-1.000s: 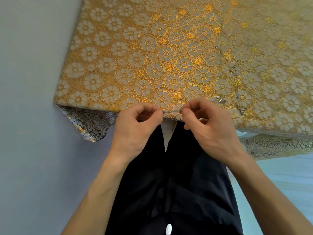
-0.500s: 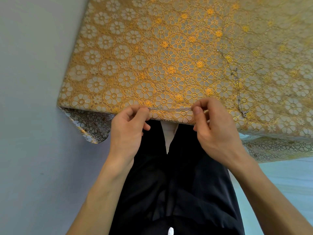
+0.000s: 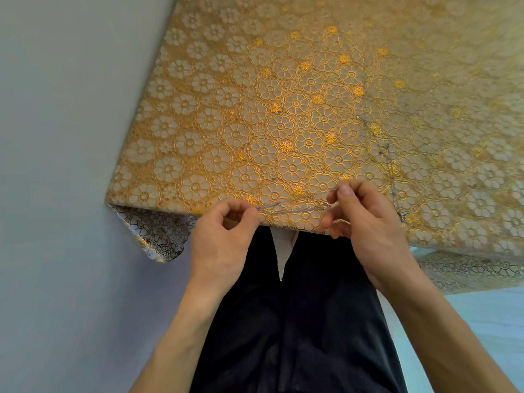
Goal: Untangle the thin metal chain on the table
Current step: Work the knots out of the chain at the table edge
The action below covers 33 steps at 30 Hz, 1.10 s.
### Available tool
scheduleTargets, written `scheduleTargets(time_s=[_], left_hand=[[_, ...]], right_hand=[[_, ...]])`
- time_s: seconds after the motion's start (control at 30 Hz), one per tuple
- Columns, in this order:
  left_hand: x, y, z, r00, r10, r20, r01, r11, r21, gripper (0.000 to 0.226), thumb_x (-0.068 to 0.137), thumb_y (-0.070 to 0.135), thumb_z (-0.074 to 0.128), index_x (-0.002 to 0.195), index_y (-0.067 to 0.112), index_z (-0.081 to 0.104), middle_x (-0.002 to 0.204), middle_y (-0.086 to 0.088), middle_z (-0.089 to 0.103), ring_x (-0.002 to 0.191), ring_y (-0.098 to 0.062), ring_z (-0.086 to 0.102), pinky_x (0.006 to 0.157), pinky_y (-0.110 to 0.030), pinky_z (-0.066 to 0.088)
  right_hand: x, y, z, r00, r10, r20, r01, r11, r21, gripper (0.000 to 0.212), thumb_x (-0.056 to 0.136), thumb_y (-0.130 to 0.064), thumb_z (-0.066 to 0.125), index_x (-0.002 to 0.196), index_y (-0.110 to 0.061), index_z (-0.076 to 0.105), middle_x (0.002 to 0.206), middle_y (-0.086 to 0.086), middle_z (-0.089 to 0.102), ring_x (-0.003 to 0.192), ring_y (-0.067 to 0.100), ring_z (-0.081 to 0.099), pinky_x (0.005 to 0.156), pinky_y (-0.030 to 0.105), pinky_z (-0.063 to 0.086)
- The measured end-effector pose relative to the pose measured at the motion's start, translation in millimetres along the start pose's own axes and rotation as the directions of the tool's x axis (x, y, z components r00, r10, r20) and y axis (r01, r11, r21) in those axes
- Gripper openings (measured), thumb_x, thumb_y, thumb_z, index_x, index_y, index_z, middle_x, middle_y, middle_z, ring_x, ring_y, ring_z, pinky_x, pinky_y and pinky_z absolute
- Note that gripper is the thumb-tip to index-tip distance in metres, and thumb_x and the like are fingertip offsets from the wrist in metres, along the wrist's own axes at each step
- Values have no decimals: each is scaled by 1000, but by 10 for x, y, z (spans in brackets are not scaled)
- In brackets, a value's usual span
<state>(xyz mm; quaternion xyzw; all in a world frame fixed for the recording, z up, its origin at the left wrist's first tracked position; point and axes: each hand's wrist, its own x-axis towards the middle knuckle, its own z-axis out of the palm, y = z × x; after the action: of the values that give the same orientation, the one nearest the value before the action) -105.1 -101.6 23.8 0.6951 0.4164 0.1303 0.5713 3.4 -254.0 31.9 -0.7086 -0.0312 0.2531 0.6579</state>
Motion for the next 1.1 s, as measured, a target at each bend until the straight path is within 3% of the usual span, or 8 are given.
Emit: scheduleTargets(time_s=[0.13,0.23,0.33,0.5,0.63,0.8,1.0,1.1], left_hand=[[-7,24,19,999,37,-12,-35,991,129,10,86,23,71,76,25,69,68,14,67,64,-2,59,61,-10,44],[16,36,28,989,145,-15,-134,945,298,10,85,29,71,76,27,67,72,11,65,69,-6,59,63,-19,47],[178,65,62,937,348,-12,-300,825,479,10,87,32,69,78,28,65,76,14,62,77,-11,55,70,-32,48],[489,78,167,882,469,54,-382,642,665,14,86,38,63,83,26,69,87,8,63,87,-19,54,70,-36,47],[568,21,125,883,469,28,-376,669,642,7,88,33,69,90,26,70,97,8,59,94,-16,54,74,-38,51],[582,-31,53,853,519,47,-449,686,573,14,90,34,68,102,27,70,103,11,61,97,-11,49,81,-32,48],[652,-1,55,858,489,158,-471,626,621,32,83,53,64,108,35,72,107,10,59,103,-18,53,83,-38,48],[588,-14,68,880,444,167,-440,635,635,42,81,56,60,119,38,65,117,13,54,112,-15,48,88,-31,37]], right_hand=[[56,14,30,998,17,-53,-18,1000,-11,19,107,-19,43,92,-15,54,85,-6,58,57,7,59,53,22,43],[158,17,52,994,-73,-79,50,962,-268,17,106,-26,45,92,-23,54,82,-7,61,57,6,59,60,27,46],[354,-72,82,969,-243,-53,181,836,-518,11,104,-27,50,96,-25,57,79,-8,65,61,4,58,55,19,42],[650,-62,125,930,-366,20,254,605,-755,15,100,-29,58,111,-24,66,98,-10,70,82,15,63,70,32,46],[612,44,103,888,-454,76,339,531,-777,26,96,-31,65,121,-27,67,108,-9,65,73,8,56,69,31,51],[447,87,162,851,-512,119,423,532,-734,11,88,-33,75,98,-30,74,90,-15,61,61,3,55,58,28,50],[475,37,363,874,-447,188,419,500,-758,12,86,-42,74,92,-32,72,85,-14,61,66,8,59,58,27,45],[485,15,375,892,-394,222,397,447,-802,22,85,-50,70,97,-33,67,92,-13,61,73,13,62,61,30,49]])
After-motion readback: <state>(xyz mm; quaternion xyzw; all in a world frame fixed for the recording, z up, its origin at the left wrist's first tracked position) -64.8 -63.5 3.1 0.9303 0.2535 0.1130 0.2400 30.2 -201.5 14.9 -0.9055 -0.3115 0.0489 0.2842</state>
